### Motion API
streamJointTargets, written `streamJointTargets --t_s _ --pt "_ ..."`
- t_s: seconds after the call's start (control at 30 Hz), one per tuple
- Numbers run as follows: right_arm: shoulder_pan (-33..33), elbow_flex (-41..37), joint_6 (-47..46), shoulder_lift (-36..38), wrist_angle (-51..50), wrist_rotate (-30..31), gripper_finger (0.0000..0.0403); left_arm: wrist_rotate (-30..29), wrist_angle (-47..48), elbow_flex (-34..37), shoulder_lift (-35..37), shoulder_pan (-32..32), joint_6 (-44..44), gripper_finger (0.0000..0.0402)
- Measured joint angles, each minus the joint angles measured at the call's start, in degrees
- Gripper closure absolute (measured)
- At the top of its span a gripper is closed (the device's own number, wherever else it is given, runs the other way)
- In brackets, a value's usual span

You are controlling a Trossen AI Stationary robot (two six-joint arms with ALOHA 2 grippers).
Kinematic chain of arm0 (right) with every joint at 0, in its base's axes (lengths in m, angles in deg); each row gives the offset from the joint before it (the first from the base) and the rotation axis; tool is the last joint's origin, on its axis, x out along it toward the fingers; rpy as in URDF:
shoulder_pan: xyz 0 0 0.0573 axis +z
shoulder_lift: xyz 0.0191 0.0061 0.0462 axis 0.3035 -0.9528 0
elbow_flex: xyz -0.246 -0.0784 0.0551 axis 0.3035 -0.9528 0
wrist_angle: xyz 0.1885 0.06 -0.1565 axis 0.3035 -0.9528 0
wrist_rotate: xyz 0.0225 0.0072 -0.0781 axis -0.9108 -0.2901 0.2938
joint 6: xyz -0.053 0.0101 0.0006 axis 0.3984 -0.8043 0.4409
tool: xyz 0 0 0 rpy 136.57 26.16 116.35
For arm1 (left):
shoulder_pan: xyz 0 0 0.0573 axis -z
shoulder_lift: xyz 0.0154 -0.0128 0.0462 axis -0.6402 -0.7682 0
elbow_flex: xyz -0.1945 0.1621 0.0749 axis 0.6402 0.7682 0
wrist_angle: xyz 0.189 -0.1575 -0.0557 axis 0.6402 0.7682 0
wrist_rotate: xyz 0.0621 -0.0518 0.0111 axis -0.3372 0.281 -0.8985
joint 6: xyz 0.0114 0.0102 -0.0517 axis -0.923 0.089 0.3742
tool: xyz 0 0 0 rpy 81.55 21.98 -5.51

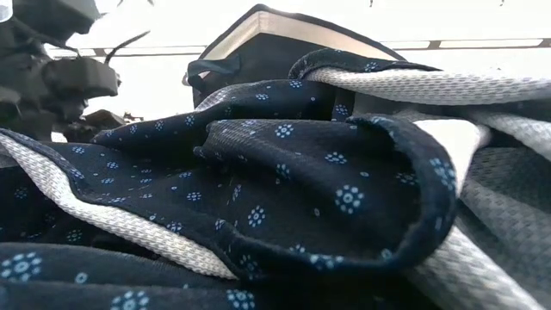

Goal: Pick & Place Cloths
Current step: Put the white sock into the transparent bin

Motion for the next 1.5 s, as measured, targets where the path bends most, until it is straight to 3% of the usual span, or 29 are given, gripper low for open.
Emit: streamJointTargets --t_s 0.23,0.37,0.73,0.83,1.17,1.5 --pt "0.0 -0.1 0.2 0.0 0.0 0.0 0.0332 -3.6 -1.5 1.5 -2.1 -1.2 -0.6 0.0160" --pt "0.0 -0.2 0.2 0.0 0.1 0.0 0.0339 -3.9 -2.6 1.6 -4.1 -1.6 -1.9 0.0187" --pt "0.0 -0.5 0.0 0.0 0.1 0.0 0.0316 -3.7 -4.0 -0.3 -10.5 -1.6 -7.0 0.0387" --pt "0.0 -0.7 0.0 0.0 0.1 0.0 0.0308 -3.7 -1.7 -2.1 -10.4 -1.6 -7.5 0.0386" --pt "0.0 -1.1 -0.1 0.0 0.1 0.1 0.0291 -4.9 22.2 -16.9 -2.6 -0.6 -5.8 0.0395" --pt "0.0 -1.2 0.0 0.0 0.1 0.1 0.0293 -2.6 27.5 -31.0 7.1 6.1 -4.1 0.0393"
